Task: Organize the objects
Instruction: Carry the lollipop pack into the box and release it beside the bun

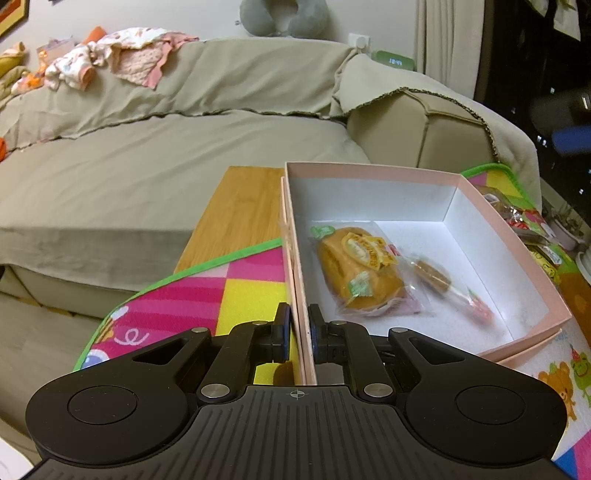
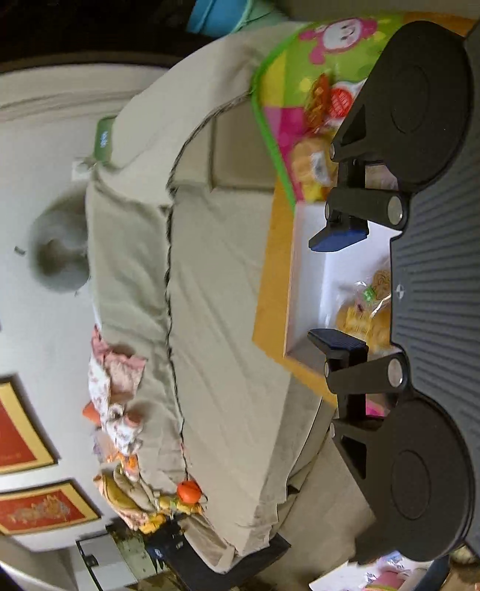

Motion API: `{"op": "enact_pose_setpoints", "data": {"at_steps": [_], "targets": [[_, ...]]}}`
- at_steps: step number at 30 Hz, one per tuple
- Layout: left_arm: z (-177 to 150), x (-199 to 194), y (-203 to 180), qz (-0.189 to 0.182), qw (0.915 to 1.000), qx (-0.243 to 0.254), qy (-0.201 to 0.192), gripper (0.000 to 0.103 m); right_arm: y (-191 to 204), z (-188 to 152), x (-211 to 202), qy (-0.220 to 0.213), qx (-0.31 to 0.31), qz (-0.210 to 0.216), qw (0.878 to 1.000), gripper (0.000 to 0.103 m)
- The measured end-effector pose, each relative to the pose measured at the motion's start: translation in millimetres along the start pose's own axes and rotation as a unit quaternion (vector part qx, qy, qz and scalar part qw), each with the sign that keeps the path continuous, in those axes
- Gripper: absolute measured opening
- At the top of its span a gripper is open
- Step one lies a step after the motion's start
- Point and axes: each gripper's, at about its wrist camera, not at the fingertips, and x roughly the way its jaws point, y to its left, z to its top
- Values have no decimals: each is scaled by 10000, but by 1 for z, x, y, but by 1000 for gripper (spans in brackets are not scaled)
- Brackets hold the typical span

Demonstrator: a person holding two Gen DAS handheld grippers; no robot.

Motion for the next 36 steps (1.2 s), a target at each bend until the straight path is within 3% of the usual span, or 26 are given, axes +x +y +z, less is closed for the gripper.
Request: {"op": "enact_pose_setpoints", "data": {"at_steps": [10, 16, 25, 32, 33, 36], "targets": [[-2, -2, 2, -25, 10000, -31, -18, 12, -92, -38, -11, 224, 531, -785, 9952, 52], [-2, -3, 1, -17, 10000, -20, -13, 12, -125, -57, -1, 410, 621, -1093, 9912, 52], [-2, -3, 1, -35, 10000, -9, -12, 12, -121, -76, 43, 675, 130, -1004, 9926, 51], [-3, -3, 1, -47, 10000, 0, -13, 12, -108, -89, 66, 802, -189, -1187, 9895, 37], [-4, -3, 1, -47, 10000, 0, -14, 12, -109, -89, 64, 792, -160, -1215, 9893, 29], [-4, -3, 1, -50, 10000, -1, -22, 12, -113, -92, 55, 856, 27, -1125, 9900, 28]]}}
